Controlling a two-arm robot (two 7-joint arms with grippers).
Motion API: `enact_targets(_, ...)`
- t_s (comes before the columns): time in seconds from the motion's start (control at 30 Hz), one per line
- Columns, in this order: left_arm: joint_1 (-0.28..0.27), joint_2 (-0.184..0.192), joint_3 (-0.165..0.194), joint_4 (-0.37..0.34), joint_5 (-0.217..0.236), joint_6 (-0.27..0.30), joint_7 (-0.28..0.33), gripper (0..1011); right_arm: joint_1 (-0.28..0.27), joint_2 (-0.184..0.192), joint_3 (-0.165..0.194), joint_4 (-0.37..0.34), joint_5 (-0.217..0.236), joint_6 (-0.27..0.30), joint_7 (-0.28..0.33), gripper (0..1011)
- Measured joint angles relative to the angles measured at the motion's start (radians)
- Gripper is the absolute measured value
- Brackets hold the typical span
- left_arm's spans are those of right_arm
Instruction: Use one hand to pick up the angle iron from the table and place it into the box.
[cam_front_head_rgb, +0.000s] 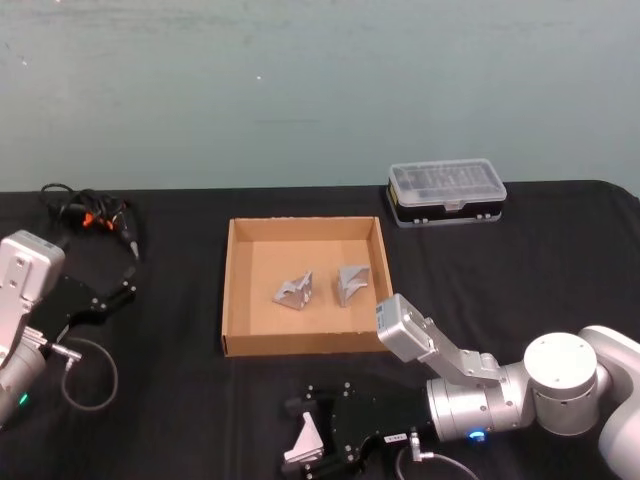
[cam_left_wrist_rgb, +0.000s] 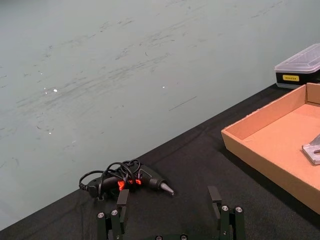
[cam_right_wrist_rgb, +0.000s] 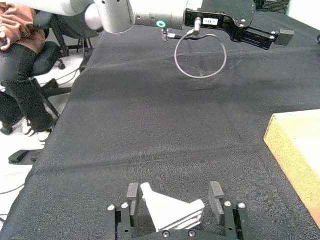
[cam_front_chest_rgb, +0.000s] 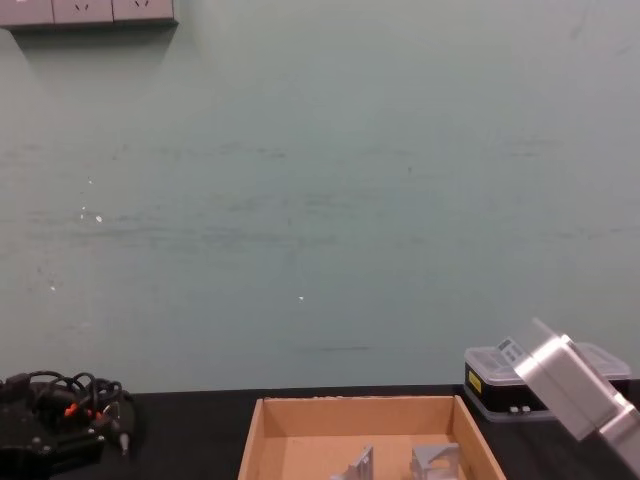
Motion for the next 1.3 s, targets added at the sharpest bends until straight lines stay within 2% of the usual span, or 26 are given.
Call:
enact_targets(0.33,0.0,0.0,0.0,0.0,0.0,0.0,0.0,1000,-0.001,0.001,0.001,-0.001,0.001,0.0,-0.001,650)
enact_targets(1.0,0.0,0.0,0.0,0.0,0.0,0.0,0.0,1000,-0.001,0.001,0.001,-0.001,0.001,0.0,-0.001,643)
enact_targets(1.3,0.0,0.0,0.0,0.0,0.0,0.0,0.0,1000,-0.006,-0.002,0.024,-0.001,0.038,-0.004,-0.002,643)
